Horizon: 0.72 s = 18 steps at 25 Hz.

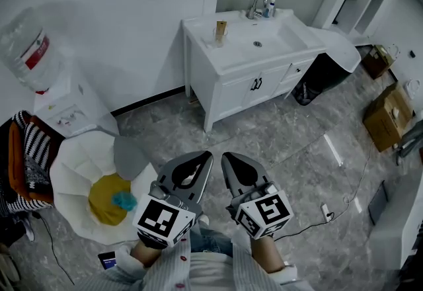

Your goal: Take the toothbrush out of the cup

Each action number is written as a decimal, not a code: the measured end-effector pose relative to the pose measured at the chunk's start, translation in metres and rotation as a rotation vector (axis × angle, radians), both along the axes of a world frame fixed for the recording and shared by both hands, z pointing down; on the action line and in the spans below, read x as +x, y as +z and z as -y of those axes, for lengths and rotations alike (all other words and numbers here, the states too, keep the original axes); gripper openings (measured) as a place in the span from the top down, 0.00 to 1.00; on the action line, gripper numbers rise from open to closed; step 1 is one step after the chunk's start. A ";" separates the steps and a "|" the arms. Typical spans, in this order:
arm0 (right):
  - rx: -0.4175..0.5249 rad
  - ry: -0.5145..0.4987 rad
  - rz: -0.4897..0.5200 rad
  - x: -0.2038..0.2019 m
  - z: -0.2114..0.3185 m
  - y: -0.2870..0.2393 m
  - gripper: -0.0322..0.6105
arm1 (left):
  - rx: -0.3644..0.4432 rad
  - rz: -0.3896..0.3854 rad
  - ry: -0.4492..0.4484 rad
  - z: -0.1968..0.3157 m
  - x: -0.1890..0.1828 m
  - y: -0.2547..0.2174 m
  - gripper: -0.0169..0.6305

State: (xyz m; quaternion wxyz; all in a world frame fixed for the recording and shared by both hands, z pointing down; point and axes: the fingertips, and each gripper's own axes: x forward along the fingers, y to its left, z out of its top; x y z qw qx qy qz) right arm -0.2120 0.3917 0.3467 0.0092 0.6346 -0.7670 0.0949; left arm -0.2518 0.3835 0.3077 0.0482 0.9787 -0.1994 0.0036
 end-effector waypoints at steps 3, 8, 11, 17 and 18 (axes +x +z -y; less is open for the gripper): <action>-0.009 -0.002 -0.001 0.009 0.015 0.003 0.93 | -0.010 0.000 -0.003 0.016 0.009 0.004 0.95; -0.021 0.011 0.001 0.035 0.055 0.007 0.93 | -0.016 -0.009 -0.010 0.063 0.030 0.005 0.95; -0.030 0.024 0.003 0.052 0.086 0.009 0.93 | -0.022 0.000 -0.001 0.096 0.046 0.008 0.95; -0.047 0.060 0.013 0.090 0.148 0.012 0.93 | -0.031 0.018 0.038 0.159 0.086 0.011 0.95; -0.049 0.067 0.016 0.096 0.158 0.012 0.93 | -0.031 0.020 0.043 0.169 0.091 0.011 0.95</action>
